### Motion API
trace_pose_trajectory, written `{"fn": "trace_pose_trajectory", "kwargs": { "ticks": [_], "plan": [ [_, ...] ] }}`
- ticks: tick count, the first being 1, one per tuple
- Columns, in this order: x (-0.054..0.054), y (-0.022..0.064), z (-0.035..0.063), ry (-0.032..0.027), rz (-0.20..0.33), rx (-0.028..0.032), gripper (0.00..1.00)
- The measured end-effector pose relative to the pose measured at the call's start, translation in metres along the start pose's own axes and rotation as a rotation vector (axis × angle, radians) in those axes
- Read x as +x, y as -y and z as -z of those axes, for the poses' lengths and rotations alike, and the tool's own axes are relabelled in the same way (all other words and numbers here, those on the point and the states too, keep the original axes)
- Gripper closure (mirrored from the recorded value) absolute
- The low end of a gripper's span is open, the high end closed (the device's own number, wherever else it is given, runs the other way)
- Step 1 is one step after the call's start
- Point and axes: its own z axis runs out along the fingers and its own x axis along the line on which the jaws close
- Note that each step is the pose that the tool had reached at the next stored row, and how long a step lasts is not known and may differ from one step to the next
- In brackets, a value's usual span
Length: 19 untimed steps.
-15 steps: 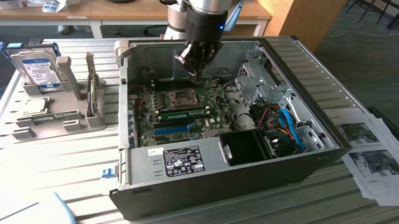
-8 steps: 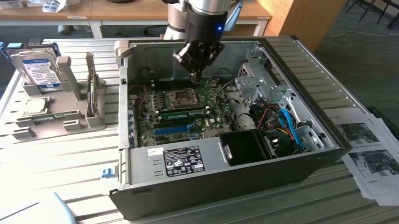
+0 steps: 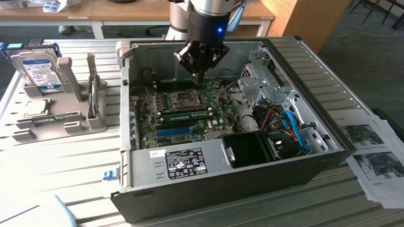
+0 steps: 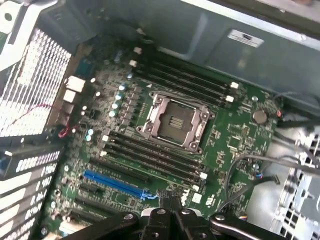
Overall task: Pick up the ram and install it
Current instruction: 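Press down the ram until it locks into place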
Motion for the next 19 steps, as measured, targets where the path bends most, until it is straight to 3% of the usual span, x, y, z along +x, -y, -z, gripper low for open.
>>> {"fn": "trace_pose_trajectory", "kwargs": {
  "ticks": [15, 19],
  "plan": [
    [-0.0001, 0.0001, -0.0025, 0.01, -0.272, -0.0045, 0.91],
    [-0.0001, 0.0001, -0.0026, 0.0108, -0.291, -0.0049, 0.91]
  ]
}}
